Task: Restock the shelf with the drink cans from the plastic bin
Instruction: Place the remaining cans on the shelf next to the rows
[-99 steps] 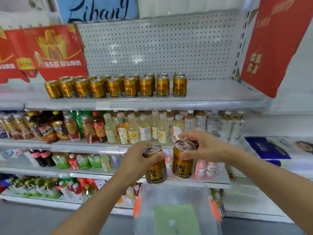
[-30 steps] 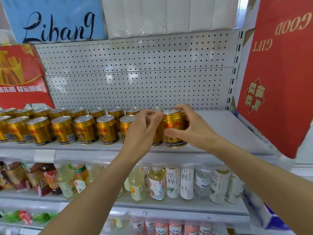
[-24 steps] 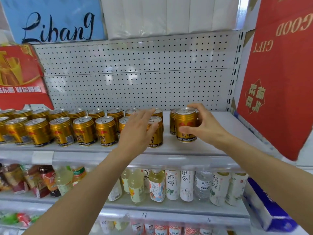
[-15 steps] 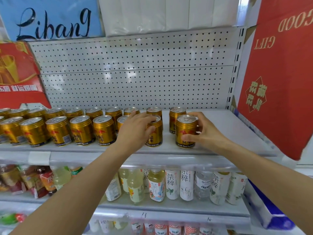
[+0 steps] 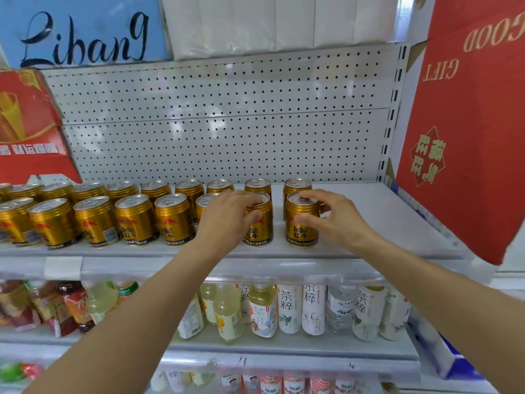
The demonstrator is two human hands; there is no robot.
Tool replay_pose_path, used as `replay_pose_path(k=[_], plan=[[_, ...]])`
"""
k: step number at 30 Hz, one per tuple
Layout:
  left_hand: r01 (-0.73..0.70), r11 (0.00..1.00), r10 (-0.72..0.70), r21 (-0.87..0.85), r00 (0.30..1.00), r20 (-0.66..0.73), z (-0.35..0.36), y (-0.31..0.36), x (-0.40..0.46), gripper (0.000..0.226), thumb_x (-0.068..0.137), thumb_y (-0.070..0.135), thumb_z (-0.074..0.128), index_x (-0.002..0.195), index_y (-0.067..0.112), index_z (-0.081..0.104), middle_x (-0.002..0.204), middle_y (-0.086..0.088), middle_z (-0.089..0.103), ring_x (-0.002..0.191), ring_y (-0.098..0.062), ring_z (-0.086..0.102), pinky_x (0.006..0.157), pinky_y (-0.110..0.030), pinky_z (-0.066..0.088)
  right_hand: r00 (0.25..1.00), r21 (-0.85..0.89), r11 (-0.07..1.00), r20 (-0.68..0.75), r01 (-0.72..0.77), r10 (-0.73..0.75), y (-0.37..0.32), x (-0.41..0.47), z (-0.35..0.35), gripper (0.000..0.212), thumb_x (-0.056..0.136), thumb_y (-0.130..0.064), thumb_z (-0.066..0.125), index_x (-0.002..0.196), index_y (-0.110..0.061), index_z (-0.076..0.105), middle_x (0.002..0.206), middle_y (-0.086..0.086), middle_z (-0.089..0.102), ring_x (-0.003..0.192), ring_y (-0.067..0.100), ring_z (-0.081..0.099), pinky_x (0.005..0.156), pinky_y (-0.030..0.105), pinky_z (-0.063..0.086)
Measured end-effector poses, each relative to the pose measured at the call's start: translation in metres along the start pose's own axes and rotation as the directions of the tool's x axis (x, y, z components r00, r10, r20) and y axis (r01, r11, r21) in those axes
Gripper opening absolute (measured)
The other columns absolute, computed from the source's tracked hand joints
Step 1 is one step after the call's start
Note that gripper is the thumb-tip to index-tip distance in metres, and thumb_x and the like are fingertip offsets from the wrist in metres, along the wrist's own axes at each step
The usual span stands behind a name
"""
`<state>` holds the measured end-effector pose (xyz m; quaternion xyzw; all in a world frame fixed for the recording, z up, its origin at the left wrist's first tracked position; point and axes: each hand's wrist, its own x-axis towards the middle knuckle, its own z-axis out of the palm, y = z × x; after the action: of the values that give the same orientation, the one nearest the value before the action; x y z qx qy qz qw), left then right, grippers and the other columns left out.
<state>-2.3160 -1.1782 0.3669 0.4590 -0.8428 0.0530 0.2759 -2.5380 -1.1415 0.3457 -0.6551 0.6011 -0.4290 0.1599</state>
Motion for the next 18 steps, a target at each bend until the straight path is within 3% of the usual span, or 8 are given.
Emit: replay_pose_path(k=[18], plan=[[0.026, 1.0, -0.026, 0.004, 1.0, 0.009, 0.0032, 0.0029, 0.0042, 0.039, 0.094, 0.034, 0.057, 0.131, 0.024, 0.06, 0.125, 0.001, 0.063, 0.115, -0.02, 0.052, 0.089, -0.036, 0.043, 0.999, -0.018, 0.999, -0.005, -0.035, 0.035, -0.009, -0.0033, 0.0036, 0.051, 0.081, -0.037, 0.073, 0.129, -0.033, 0.053, 0.126, 0.0, 0.055, 0.106, 0.014, 0.05, 0.085, 0.029, 0.046]])
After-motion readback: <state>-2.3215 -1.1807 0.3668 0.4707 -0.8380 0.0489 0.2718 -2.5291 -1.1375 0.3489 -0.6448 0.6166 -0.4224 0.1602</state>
